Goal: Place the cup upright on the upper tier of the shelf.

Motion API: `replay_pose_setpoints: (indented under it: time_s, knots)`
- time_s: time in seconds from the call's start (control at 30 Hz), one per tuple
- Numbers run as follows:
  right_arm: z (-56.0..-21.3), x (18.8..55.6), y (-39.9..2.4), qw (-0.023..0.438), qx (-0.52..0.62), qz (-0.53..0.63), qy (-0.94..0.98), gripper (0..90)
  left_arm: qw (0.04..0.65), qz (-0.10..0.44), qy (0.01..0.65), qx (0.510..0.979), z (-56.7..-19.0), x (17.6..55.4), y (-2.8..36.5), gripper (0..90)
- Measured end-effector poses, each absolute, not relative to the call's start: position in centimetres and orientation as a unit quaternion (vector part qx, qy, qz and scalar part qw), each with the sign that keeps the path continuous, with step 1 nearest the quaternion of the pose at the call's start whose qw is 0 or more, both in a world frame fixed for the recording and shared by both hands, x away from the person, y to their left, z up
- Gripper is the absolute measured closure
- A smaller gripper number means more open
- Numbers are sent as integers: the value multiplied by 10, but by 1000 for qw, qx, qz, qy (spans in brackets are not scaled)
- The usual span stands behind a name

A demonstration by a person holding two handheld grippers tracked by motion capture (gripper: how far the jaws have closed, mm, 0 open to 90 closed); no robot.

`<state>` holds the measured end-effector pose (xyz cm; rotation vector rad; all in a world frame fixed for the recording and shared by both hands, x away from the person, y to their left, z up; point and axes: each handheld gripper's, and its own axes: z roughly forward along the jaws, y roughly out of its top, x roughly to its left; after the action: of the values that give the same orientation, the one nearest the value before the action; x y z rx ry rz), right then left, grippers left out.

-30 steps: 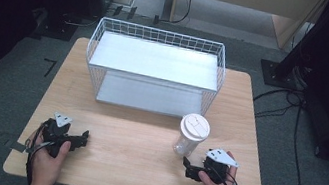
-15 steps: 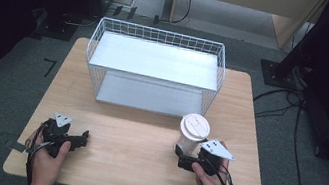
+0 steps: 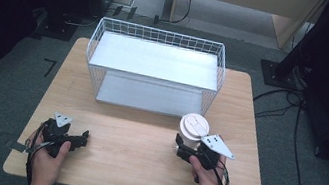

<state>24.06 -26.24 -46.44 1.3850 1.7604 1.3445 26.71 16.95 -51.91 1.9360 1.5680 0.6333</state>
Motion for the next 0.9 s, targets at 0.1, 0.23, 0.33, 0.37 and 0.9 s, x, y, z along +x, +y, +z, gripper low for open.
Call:
replay_pose_setpoints:
  time_s: [0.1,0.23,0.33,0.37,0.9]
  knots:
    - [-462,241,-260,266,508,505,645,120,282,237,586,722,-519,267,169,0]
    - [-458,242,-256,276,505,510,639,123,282,237,586,722,-519,267,169,0]
    - [-456,243,-255,278,504,512,638,134,282,237,586,722,-519,267,169,0]
    - [-456,243,-255,278,504,512,638,134,282,237,586,722,-519,267,169,0]
    - [-424,247,-236,290,473,553,622,144,282,237,586,722,-519,267,169,0]
